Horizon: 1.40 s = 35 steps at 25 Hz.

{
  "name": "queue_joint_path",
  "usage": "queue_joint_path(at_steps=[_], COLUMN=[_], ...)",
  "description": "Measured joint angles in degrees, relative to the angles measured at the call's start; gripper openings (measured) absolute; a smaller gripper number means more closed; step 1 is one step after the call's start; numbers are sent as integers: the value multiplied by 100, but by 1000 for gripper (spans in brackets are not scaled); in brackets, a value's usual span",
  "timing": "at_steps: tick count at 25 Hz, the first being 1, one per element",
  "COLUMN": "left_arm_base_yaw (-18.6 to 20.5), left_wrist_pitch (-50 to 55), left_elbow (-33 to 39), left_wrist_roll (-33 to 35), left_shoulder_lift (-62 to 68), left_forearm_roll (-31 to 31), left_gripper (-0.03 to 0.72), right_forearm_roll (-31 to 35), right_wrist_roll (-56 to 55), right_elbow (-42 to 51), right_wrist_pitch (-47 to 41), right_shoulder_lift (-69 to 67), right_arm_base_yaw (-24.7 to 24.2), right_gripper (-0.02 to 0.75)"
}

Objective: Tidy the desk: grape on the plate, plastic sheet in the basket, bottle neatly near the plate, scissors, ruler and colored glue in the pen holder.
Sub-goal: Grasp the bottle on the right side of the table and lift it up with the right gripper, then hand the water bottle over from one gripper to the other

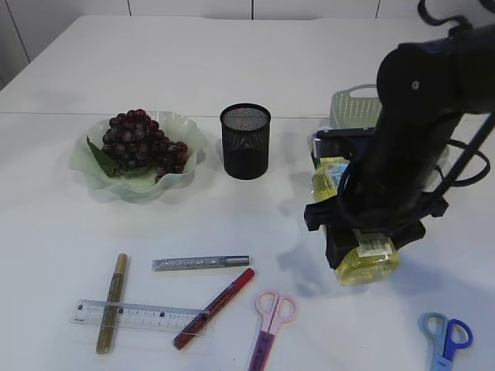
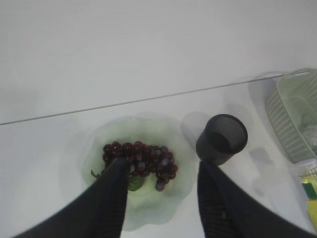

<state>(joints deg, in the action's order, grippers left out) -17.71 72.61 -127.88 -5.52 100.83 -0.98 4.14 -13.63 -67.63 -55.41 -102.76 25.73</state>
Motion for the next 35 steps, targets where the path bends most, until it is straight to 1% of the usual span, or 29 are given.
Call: queue_joint_path(at_steps=[3, 6, 9, 12, 20, 23, 29, 31, 33, 35], left_arm_base_yaw=[0, 0, 0, 0, 0, 0, 0, 0, 0, 0], left_wrist_pitch=[0, 0, 0, 0, 0, 0, 0, 0, 0, 0], left_elbow=[0, 0, 0, 0, 0, 0, 0, 0, 0, 0], left_wrist_roll=[0, 0, 0, 0, 0, 0, 0, 0, 0, 10], left_shoulder_lift=[0, 0, 0, 0, 0, 0, 0, 0, 0, 0], left_forearm_roll=[-21, -34, -34, -39, -39, -39, -185, -200, -200, -178], left_gripper=[343, 343, 343, 343, 343, 343, 329, 325, 323, 322], right_forearm_roll=[136, 417, 952, 1659, 2945, 3213, 3412, 3483, 3737, 4229], right_wrist_roll=[343, 708, 1331, 2341, 4477, 4809, 4874, 5061, 5494, 6093], right_elbow=[173, 519, 936, 1255, 1432, 1432, 1458, 1458, 1480, 1571], right_wrist_pitch=[163, 371, 510, 608, 1030, 1042, 781, 769, 718, 661], right_shoulder_lift=[395, 876, 1427, 2006, 3319, 3501, 3522, 3522, 3522, 3522], right_arm_base_yaw=[0, 0, 0, 0, 0, 0, 0, 0, 0, 0], right_gripper=[473, 473, 473, 473, 473, 473, 473, 473, 473, 473])
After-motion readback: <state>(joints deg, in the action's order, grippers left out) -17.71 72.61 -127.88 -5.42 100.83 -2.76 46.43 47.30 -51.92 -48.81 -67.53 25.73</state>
